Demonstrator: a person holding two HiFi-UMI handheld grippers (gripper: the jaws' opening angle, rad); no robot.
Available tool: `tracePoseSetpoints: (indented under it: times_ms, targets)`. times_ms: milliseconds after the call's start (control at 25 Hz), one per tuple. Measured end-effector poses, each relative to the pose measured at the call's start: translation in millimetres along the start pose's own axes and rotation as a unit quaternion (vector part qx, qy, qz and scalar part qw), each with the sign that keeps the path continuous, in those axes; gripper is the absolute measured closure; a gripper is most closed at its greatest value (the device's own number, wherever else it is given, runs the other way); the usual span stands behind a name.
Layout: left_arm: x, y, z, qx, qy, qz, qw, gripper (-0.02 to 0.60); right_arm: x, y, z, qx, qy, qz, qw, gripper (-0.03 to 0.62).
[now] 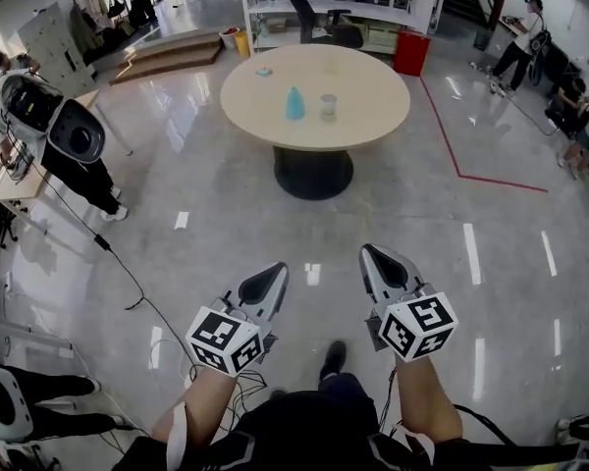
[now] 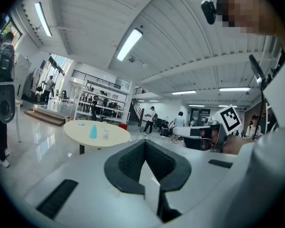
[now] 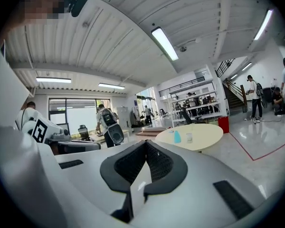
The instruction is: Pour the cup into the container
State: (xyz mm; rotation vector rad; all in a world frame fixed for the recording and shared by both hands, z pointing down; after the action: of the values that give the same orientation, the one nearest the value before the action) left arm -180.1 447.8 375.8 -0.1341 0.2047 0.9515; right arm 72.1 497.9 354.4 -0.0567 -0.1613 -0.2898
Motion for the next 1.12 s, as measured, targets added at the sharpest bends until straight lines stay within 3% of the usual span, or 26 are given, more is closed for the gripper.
tracePoseSetpoints:
  times_ms: [200,440,600,800,1120]
  targets:
    - [-8.4,71.0,7.9,0.003,0.018,0.009,0.9998,0.589,-75.2,24.6,16.5,0.003,0.008,0.003,1.000,0.588]
    - [-0.8,118.4,18.5,0.010,0.023,0.026,0.9993,0.589,-132.7,62.6,26.0,-0.013,0.027,0.019,0.999,0.588]
    - [18.2,137.6,10.7,0.022,0.024,0.029,0.9990,0.589,-141.6,88.8,18.7,-0.021,0.025,0.049,0.998,0.588]
    - [42.5,151.2,9.8,0.022,0.012,0.024,0.9994,0.589,-149.1,111.7,9.1,0.002,0.031,0.027,0.999,0.588]
    - [122.7,148.0,4.7,0.021,0.002,0.018,0.9996,0.589,-116.3,183.7,-3.4,0.003,0.030,0.028,0.999,0.588]
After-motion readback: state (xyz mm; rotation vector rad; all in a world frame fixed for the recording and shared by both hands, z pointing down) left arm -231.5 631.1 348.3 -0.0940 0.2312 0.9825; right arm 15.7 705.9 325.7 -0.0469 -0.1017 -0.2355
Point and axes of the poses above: the fingertips, and each gripper's own axes: y backward along the fingers, x to its right, z out of its underside, the point moved 10 cm from there along y, backward along the fingers, and after that the axes turned 6 degrees about x, right-handed, at the moved point
